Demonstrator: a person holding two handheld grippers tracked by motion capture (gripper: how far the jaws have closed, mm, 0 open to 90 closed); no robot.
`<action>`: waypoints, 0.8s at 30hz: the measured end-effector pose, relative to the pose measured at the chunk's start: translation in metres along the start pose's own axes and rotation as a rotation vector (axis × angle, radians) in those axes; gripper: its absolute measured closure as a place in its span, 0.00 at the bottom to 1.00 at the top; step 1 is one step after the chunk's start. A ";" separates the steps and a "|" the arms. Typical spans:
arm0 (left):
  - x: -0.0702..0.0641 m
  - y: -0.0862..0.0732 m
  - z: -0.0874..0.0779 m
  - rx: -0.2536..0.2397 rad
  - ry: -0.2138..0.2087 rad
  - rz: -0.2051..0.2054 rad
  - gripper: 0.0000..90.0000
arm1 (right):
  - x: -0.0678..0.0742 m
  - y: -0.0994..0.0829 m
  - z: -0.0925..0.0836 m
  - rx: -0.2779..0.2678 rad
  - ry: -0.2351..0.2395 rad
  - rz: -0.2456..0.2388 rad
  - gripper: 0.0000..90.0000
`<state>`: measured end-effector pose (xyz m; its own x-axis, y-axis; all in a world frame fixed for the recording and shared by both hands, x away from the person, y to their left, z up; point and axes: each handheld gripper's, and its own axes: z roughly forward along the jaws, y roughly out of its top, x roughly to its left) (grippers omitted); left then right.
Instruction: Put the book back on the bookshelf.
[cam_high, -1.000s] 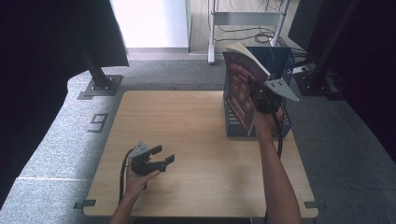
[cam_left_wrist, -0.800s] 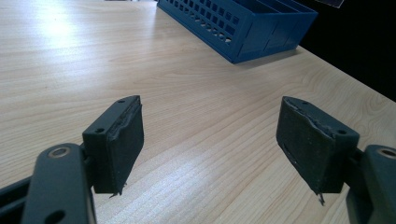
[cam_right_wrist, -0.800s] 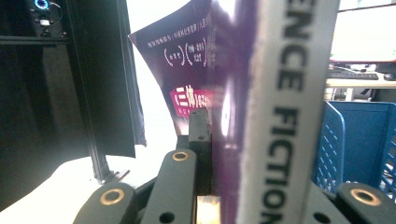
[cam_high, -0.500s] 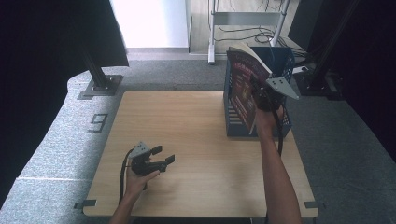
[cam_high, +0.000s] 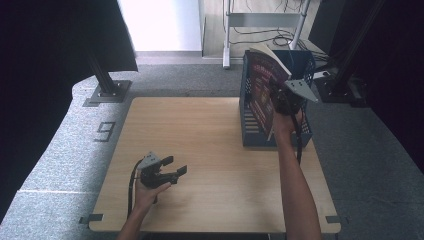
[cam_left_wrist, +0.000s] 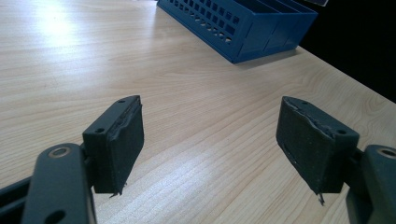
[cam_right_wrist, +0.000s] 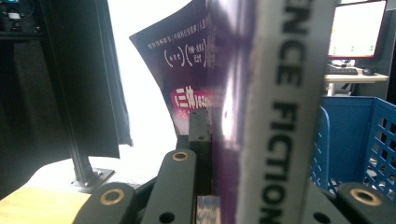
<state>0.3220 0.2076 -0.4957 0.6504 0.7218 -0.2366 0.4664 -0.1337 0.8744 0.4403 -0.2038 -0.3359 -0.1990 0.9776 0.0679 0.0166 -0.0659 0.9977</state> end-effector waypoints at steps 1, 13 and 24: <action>0.000 0.000 0.000 -0.002 -0.001 -0.001 0.26 | 0.000 -0.001 0.002 0.001 -0.002 0.001 0.91; 0.003 0.000 -0.001 -0.010 0.003 -0.008 0.26 | -0.001 -0.004 0.018 0.003 -0.028 0.006 0.91; 0.004 -0.001 0.000 -0.005 0.002 -0.011 0.26 | -0.003 -0.009 0.029 -0.002 -0.043 0.014 0.91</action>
<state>0.3243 0.2105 -0.4982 0.6441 0.7244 -0.2457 0.4707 -0.1222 0.8738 0.4693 -0.1998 -0.3454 -0.1567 0.9842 0.0818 0.0172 -0.0801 0.9966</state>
